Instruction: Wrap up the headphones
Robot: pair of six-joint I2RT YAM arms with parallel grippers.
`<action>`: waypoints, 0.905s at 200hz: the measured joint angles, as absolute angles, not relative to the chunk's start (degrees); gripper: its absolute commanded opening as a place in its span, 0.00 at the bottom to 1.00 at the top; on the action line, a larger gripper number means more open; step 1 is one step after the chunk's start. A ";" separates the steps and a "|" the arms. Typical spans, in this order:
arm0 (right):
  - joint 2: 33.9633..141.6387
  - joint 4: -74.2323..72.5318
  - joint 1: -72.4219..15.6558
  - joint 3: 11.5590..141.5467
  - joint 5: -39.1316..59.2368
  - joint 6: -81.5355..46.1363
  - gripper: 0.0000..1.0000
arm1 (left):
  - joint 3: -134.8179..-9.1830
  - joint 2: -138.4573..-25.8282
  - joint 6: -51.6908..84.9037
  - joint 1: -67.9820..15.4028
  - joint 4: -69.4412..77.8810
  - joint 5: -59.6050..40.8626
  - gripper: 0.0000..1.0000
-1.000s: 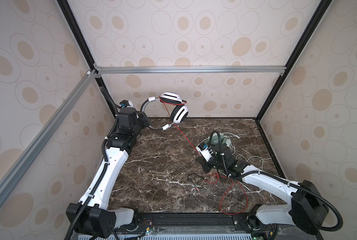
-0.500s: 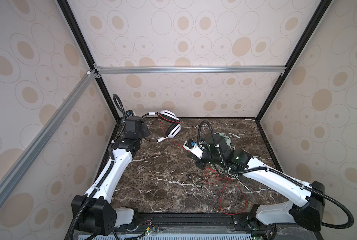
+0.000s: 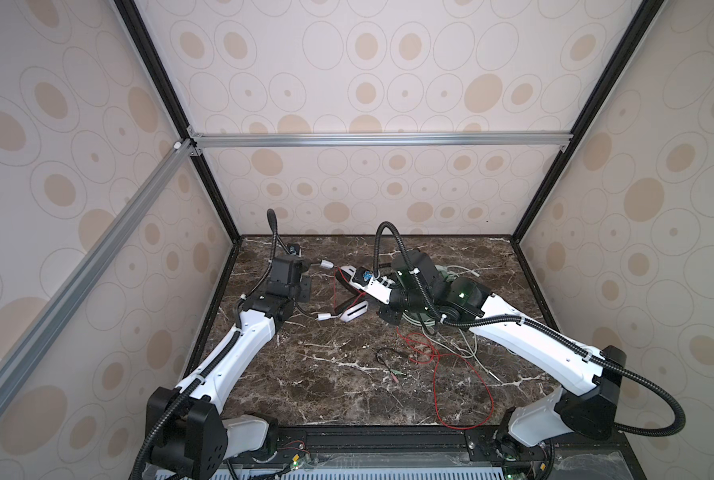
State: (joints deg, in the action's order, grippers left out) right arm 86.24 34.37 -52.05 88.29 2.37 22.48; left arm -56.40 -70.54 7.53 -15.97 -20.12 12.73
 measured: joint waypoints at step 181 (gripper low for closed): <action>94.35 30.72 -37.04 92.36 14.33 13.67 0.25 | -58.92 -59.22 -0.78 -21.89 -32.53 -9.98 0.00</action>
